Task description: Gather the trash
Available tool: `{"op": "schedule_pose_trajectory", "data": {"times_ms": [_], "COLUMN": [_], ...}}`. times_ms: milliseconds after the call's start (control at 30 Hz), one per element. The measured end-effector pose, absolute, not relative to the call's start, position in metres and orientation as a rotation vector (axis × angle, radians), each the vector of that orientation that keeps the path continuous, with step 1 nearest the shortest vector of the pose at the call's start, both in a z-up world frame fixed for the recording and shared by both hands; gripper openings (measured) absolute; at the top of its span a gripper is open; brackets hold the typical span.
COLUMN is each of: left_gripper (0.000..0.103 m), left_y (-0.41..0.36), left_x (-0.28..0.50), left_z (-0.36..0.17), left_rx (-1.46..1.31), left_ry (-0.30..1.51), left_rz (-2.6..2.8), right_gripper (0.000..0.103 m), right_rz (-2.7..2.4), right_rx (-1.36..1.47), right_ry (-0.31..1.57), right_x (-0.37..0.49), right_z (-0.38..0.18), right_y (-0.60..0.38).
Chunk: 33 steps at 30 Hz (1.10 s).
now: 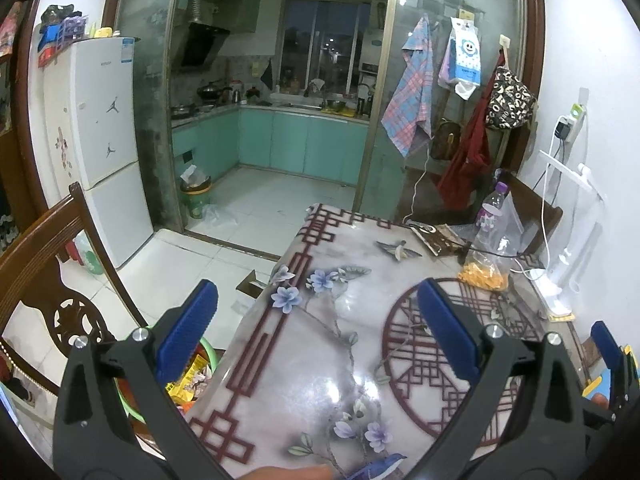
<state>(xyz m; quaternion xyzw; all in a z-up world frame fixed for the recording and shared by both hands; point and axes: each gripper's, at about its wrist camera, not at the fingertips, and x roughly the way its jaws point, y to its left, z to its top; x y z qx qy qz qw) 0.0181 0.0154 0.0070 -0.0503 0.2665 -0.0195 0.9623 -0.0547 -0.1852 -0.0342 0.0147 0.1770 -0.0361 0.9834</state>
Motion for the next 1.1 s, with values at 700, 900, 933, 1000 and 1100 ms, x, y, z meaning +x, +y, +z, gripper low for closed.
{"op": "schedule_pose_trajectory", "data": {"times_ms": [700, 900, 933, 1000, 1100], "left_gripper": [0.098, 0.098, 0.098, 0.098, 0.098], "left_y": [0.005, 0.005, 0.005, 0.004, 0.003], "left_x": [0.02, 0.021, 0.021, 0.021, 0.022], "left_z": [0.005, 0.005, 0.005, 0.005, 0.002], "left_rx": [-0.073, -0.072, -0.07, -0.068, -0.064], "left_ry": [0.558, 0.563, 0.561, 0.562, 0.566], "left_rz": [-0.061, -0.063, -0.063, -0.062, -0.065], "right_gripper": [0.097, 0.097, 0.097, 0.097, 0.097], "right_rz": [-0.108, -0.111, -0.112, -0.115, -0.119], "right_rx": [0.056, 0.059, 0.06, 0.062, 0.065], "right_ry": [0.381, 0.39, 0.39, 0.393, 0.397], "right_x": [-0.055, -0.054, -0.054, -0.053, -0.052], "right_z": [-0.039, -0.042, -0.042, -0.043, -0.045], "right_y": [-0.193, -0.195, -0.195, -0.196, -0.197]}}
